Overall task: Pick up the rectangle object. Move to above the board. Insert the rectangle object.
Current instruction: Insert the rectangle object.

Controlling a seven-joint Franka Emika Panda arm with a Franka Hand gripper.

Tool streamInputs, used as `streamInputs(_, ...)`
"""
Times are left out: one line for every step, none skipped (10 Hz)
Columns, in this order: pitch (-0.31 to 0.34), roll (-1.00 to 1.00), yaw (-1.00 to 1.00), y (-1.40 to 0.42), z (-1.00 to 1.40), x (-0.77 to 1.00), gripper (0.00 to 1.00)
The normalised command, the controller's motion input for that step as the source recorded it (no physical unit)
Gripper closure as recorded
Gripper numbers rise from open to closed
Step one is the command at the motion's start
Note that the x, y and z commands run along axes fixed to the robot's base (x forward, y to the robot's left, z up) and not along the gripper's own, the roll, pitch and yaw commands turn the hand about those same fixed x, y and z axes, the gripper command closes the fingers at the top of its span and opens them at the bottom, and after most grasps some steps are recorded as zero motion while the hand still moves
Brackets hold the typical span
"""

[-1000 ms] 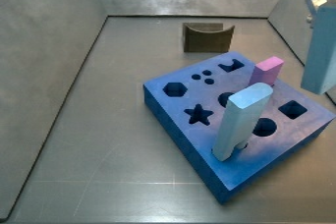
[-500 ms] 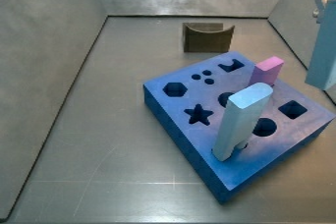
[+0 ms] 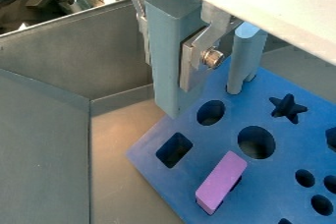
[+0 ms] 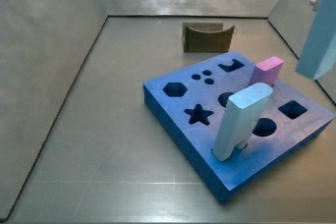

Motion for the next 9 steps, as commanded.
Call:
streamInputs(-0.580,0.05,0.00,0.00,-0.54,0.00,1.00)
streamInputs(-0.903,0.03,0.00,0.00,-0.35,-0.17,1.00)
streamInputs(-0.891,0.08,-0.01,0.00,-0.35,-0.20,1.00)
streamInputs(-0.869,0.10,-0.04,0.00,-0.38,-0.21,1.00)
streamInputs(-0.854,0.15,-0.02,-0.04,-0.39,-0.20,1.00)
streamInputs(-0.711,0.13,-0.01,0.00,-0.36,-0.22,1.00)
streamInputs(-0.097,0.00,-0.03,0.01,-0.03,-0.01,1.00)
streamInputs(0.340,0.00,0.00,0.00,0.00,0.27,1.00)
streamInputs(0.994,0.23,-0.01,0.00,0.00,0.44,1.00)
